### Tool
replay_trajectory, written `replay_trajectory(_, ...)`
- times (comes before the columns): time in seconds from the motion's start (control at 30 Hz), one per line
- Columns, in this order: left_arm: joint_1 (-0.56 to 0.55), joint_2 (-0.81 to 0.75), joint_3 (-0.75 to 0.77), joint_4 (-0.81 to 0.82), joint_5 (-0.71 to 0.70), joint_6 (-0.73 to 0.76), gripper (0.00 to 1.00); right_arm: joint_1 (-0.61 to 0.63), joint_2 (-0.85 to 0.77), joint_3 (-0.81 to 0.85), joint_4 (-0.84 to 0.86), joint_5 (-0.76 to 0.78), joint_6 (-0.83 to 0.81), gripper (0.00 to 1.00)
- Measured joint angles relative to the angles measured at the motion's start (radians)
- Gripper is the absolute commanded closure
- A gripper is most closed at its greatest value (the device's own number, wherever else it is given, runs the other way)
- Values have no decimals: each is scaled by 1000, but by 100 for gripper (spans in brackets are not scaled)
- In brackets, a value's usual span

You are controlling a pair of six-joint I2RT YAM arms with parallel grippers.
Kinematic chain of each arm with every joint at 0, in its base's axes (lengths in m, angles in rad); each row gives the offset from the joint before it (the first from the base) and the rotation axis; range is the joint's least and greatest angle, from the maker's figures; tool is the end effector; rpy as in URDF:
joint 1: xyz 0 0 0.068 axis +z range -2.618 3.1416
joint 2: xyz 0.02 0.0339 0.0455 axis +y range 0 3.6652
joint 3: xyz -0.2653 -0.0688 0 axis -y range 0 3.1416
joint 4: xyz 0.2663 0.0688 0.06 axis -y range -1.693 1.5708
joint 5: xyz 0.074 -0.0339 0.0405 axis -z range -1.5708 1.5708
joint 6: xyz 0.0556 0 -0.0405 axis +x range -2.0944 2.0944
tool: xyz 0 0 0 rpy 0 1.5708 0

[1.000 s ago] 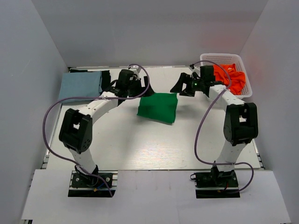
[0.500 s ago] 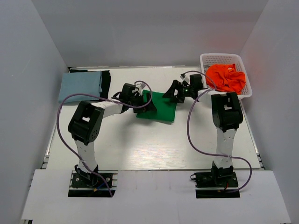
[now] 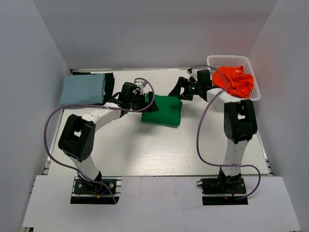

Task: Fold and stack the t-shirts
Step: Smooth out wrinkles on the folded tshirt

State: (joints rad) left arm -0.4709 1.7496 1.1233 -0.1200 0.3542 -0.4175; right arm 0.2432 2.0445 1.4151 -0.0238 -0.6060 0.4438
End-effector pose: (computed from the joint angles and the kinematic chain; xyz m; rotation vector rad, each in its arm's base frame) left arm 0.3573 -0.2035 0.1814 0.2529 2.4041 -0.8424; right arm 0.4647 0.1479 0.1686 -0.1211 2.2863 1.0424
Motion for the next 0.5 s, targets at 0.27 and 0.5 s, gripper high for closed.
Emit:
replay_trajectory(0.27, 0, -51, 39, 24, -1, 22, 0, 68, -357, -301, 107, -26, 15, 10)
replay_trajectory(0.5, 0, 60, -35, 72, 62, -14, 0, 109, -275, -513, 284, -161, 128, 10)
